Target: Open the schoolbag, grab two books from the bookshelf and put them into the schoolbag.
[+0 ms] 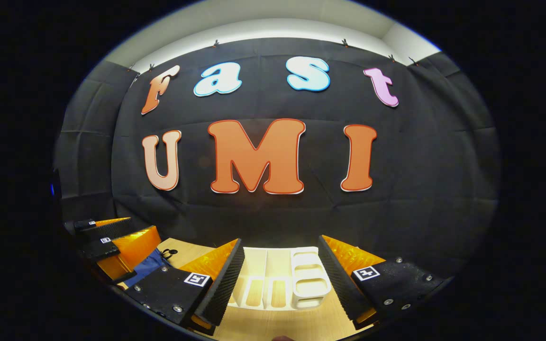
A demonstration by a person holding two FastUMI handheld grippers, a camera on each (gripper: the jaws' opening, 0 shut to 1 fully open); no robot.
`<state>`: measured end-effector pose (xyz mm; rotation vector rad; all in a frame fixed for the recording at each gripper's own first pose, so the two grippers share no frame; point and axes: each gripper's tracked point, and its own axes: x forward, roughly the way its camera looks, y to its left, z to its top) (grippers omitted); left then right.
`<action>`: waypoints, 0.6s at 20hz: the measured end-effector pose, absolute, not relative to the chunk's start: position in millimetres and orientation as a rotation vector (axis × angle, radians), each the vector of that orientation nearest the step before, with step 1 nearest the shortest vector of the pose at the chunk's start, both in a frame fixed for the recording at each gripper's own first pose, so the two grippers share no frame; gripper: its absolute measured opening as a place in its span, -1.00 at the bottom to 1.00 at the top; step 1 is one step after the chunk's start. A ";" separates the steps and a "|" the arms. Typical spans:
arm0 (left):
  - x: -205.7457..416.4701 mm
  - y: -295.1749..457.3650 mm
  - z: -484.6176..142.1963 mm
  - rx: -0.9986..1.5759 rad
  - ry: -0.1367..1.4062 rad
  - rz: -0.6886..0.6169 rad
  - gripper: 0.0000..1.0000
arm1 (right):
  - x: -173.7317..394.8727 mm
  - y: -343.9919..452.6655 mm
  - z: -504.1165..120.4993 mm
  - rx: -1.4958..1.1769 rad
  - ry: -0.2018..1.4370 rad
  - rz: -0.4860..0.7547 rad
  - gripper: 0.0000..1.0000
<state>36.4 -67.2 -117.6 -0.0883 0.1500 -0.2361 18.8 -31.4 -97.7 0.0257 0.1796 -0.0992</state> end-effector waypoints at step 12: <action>15.5 -63.4 -83.5 -0.046 0.020 -0.189 0.88 | 13.4 -24.6 -111.6 0.033 0.165 -0.101 0.90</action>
